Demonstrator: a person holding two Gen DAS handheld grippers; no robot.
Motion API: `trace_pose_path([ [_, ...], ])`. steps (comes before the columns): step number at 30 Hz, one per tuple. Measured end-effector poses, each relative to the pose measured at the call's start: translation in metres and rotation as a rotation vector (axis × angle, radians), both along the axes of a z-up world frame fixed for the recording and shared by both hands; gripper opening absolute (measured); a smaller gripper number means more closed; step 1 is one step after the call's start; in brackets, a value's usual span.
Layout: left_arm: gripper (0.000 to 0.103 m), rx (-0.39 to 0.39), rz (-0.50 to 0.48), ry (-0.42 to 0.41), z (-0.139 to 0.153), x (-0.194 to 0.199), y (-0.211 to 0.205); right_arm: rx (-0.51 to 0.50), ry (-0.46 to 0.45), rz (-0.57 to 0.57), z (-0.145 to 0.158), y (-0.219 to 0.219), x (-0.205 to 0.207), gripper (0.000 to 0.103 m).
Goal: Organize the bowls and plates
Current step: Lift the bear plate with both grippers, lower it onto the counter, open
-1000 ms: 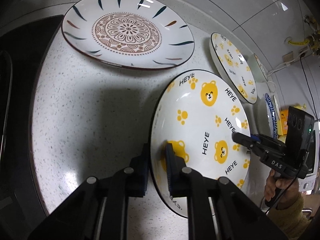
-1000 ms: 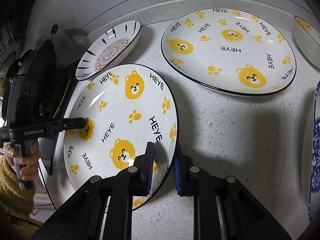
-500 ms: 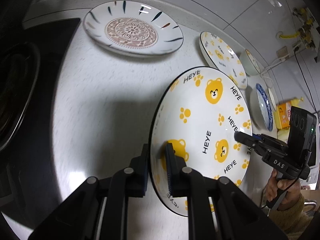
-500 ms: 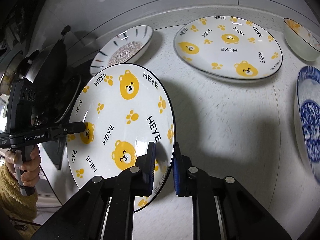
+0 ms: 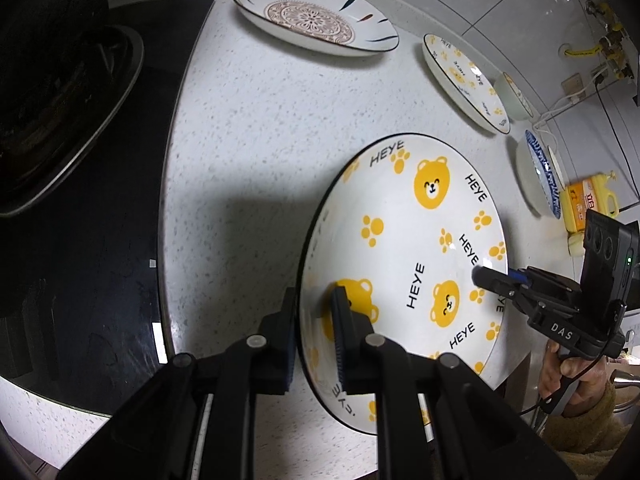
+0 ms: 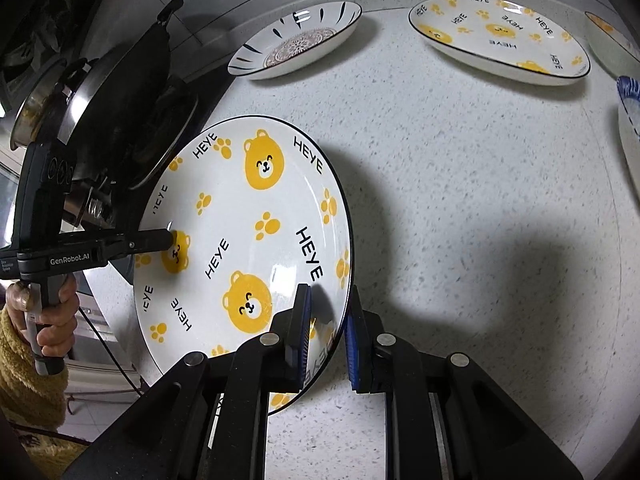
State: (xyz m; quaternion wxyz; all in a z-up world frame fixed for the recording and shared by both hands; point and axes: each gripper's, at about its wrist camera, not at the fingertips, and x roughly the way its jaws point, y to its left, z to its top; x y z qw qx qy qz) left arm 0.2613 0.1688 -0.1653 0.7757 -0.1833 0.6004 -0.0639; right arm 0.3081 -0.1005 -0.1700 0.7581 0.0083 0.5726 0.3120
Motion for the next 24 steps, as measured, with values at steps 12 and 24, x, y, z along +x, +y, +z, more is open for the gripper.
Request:
trace_pose_path([
  [12, 0.015, 0.021, -0.055, -0.02, -0.005, -0.002, 0.0, -0.005, -0.001, -0.038, -0.003, 0.002, -0.007, 0.014],
  [24, 0.016, 0.069, -0.075, -0.145, 0.026, -0.004, 0.005, -0.017, -0.064, -0.114, 0.015, -0.005, -0.008, 0.015],
])
